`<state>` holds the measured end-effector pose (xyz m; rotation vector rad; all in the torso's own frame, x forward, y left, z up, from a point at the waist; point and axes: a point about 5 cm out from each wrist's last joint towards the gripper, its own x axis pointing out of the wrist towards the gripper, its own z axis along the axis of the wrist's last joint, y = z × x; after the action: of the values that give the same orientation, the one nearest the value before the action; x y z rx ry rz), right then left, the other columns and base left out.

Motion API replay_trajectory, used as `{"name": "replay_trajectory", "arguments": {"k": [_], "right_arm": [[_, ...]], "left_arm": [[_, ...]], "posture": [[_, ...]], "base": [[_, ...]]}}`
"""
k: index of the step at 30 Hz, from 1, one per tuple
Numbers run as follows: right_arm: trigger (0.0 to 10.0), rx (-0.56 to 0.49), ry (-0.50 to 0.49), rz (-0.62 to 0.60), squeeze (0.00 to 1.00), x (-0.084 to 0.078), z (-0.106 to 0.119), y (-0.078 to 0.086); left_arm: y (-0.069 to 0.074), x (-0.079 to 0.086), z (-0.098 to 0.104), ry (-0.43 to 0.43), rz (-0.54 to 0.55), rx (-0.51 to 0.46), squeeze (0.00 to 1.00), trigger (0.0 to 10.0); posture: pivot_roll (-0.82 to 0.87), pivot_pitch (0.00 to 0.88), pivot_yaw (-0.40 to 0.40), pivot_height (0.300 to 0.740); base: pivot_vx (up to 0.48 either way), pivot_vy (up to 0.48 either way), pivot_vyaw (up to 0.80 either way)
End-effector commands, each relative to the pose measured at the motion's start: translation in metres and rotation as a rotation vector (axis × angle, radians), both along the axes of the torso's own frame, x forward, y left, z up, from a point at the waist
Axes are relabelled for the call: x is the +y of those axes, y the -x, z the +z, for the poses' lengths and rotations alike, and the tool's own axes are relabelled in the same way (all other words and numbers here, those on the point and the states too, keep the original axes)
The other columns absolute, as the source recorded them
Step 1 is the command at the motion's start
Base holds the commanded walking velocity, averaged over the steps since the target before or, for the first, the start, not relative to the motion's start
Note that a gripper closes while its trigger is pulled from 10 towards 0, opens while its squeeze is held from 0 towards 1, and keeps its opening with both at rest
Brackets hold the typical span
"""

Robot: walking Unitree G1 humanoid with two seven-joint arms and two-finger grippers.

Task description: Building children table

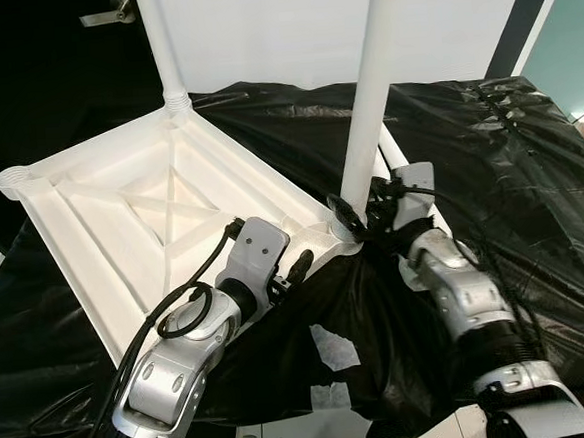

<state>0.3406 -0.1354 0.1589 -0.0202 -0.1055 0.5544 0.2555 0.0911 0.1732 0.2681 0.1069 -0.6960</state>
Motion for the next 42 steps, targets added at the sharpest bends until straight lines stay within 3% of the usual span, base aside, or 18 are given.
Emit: {"name": "replay_trajectory", "arguments": {"k": [1, 2, 8, 16, 17, 18, 19, 20, 26, 29, 33, 34, 38, 42], "right_arm": [[10.0, -0.008, -0.003, 0.03, 0.78, -0.001, 0.001, -0.001], [10.0, -0.006, 0.032, 0.08, 0.0, -0.004, 0.001, -0.004], [10.0, -0.008, 0.093, 0.133, 0.0, -0.005, 0.002, -0.009], [10.0, 0.014, 0.199, 0.277, 0.0, 0.011, 0.0, -0.023], [3.1, 0.018, 0.21, 0.279, 0.0, 0.012, -0.001, -0.025], [3.1, 0.018, 0.21, 0.279, 0.0, 0.012, -0.001, -0.025], [2.2, 0.022, 0.217, 0.278, 0.0, 0.013, -0.002, -0.026], [0.0, 0.026, 0.222, 0.281, 0.0, 0.013, -0.003, -0.027], [0.0, 0.044, 0.217, 0.27, 0.0, 0.011, -0.006, -0.029], [0.0, 0.116, 0.217, 0.14, 0.0, 0.006, -0.016, -0.033], [0.0, 0.131, 0.198, 0.084, 0.0, 0.005, -0.018, -0.035], [0.0, 0.153, 0.166, -0.005, 0.0, 0.004, -0.02, -0.037], [0.0, 0.145, 0.163, -0.058, 0.0, 0.003, -0.021, -0.037], [0.0, 0.124, 0.158, -0.083, 0.0, 0.015, -0.025, -0.031]], "left_arm": [[0.002, 0.0, -0.003, -0.003, -0.022, 0.02, 0.0, 10.0], [0.003, 0.0, -0.003, -0.003, -0.023, 0.021, 0.0, 10.0], [0.003, -0.001, -0.003, -0.002, -0.028, 0.024, 0.0, 10.0], [0.0, -0.001, -0.009, -0.014, -0.03, 0.038, 0.0, 10.0], [-0.001, 0.001, -0.01, -0.025, -0.029, 0.038, 0.0, 10.0], [-0.001, 0.001, -0.01, -0.025, -0.029, 0.038, 0.0, 10.0], [-0.001, 0.002, -0.01, -0.033, -0.031, 0.041, 0.0, 10.0], [-0.001, 0.003, -0.01, -0.04, -0.031, 0.042, 0.0, 10.0], [-0.001, 0.008, -0.011, -0.062, -0.018, 0.037, 0.0, 10.0], [-0.002, 0.01, -0.011, -0.06, -0.005, 0.039, 0.0, 10.0], [-0.002, 0.01, -0.012, -0.06, -0.006, 0.038, 0.0, 10.0], [-0.002, 0.01, -0.013, -0.054, -0.003, 0.04, 0.0, 10.0], [-0.002, 0.01, -0.017, -0.051, 0.001, 0.047, 0.0, 10.0], [-0.003, 0.012, -0.022, -0.057, 0.021, 0.051, 0.0, 10.0]], "posture": [[0.12, 0.034, -0.025, 0.74], [0.12, 0.034, -0.025, 0.74], [0.13, 0.025, -0.027, 0.74], [0.13, 0.005, -0.017, 0.74], [0.13, 0.002, -0.014, 0.74], [0.13, 0.002, -0.014, 0.74], [0.14, 0.002, -0.013, 0.74], [0.14, 0.002, -0.013, 0.74], [0.15, 0.006, -0.016, 0.74], [0.15, 0.014, -0.018, 0.74], [0.15, 0.015, -0.018, 0.74], [0.15, 0.022, -0.015, 0.74], [0.15, 0.026, -0.011, 0.74], [0.14, 0.036, -0.007, 0.74]], "base": [[0.0, 0.0, 0.0], [0.0, 0.0, 0.0], [0.0, 0.0, 0.0], [0.0, 0.0, 0.0], [0.0, 0.0, 0.0], [0.0, 0.0, 0.0], [0.0, 0.0, 0.0], [0.0, 0.0, 0.0], [0.0, 0.0, 0.0], [0.0, 0.0, 0.0], [0.0, 0.0, 0.0], [0.0, 0.0, 0.0], [0.0, 0.0, 0.0], [0.0, 0.0, 0.0]]}}
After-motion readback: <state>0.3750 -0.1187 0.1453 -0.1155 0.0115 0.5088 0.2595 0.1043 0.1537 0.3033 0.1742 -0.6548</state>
